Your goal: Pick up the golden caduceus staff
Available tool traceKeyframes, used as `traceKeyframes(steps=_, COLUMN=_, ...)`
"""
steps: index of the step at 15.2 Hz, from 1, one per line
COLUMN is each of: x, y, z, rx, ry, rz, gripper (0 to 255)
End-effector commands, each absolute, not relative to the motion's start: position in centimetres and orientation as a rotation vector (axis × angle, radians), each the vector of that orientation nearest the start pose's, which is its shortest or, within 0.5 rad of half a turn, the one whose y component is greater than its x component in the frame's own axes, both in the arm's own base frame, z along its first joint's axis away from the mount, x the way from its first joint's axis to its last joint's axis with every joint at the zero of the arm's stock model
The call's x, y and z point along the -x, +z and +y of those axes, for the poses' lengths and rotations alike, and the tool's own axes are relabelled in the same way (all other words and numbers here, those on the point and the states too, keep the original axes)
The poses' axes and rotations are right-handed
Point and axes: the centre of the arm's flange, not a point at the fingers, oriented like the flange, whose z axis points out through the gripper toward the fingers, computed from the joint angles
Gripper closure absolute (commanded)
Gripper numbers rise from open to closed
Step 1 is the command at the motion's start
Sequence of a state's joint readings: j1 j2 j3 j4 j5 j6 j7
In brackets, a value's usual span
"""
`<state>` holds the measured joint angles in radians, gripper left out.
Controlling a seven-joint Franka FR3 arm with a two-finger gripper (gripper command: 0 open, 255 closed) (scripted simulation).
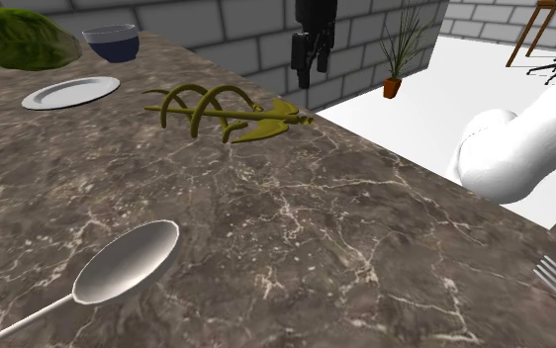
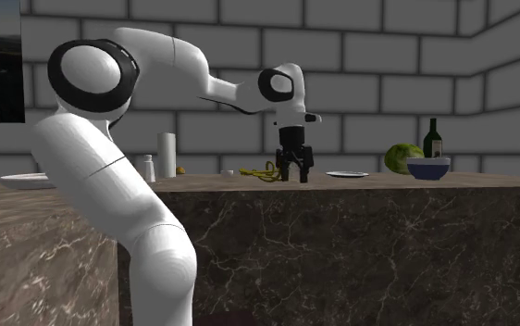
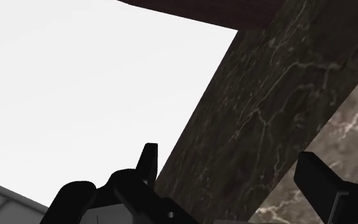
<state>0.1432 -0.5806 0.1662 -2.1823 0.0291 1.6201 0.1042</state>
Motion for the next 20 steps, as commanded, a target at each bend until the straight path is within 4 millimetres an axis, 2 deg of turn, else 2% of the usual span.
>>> traceKeyframes(steps=1, x=-35.5, y=61.0, z=15.5, rx=3.185, ry=-0.036, rz=-0.338, gripper=0)
traceKeyframes(steps=8, x=-35.8, y=63.4, z=24.6, rx=3.17, ry=-0.033, rz=-0.525, gripper=0)
traceKeyframes(steps=15, x=-35.1, y=65.7, z=33.6, rx=3.145, ry=-0.029, rz=-0.711, gripper=0)
traceKeyframes(steps=16, x=-35.0, y=65.8, z=34.3, rx=3.143, ry=-0.029, rz=-0.724, gripper=0)
traceKeyframes(steps=20, x=-35.0, y=63.7, z=34.3, rx=3.143, ry=-0.029, rz=-0.724, gripper=0)
